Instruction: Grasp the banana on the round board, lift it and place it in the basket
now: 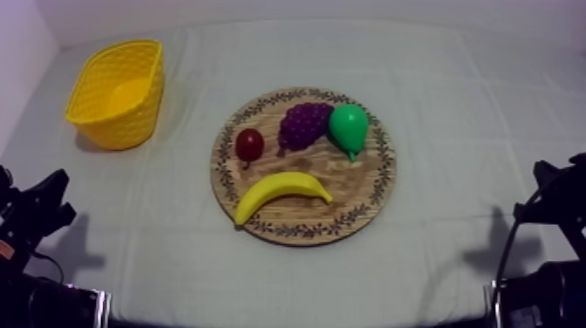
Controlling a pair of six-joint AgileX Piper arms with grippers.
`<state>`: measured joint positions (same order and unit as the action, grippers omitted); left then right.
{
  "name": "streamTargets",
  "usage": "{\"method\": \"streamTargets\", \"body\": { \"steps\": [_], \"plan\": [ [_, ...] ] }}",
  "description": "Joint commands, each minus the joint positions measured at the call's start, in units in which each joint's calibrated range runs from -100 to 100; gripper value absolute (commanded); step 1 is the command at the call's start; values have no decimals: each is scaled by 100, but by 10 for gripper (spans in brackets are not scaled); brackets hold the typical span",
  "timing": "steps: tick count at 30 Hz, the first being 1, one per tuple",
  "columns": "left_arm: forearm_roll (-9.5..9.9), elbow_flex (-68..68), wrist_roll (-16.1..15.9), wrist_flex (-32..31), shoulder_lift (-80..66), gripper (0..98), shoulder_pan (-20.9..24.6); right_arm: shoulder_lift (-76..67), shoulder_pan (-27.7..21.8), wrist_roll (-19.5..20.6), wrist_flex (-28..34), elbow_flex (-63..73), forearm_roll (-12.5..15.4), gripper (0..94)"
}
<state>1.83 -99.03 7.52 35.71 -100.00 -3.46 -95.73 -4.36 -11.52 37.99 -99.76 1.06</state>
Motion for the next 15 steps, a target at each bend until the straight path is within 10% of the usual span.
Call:
{"method": "streamTargets", "body": {
  "steps": [1,15],
  "plan": [
    [-4,4,23,-5,0,1,2,-2,0,2,-1,-2,-1,3],
    [-4,4,132,-5,0,1,19,-2,0,2,-1,-2,-1,3]
  ]
}}
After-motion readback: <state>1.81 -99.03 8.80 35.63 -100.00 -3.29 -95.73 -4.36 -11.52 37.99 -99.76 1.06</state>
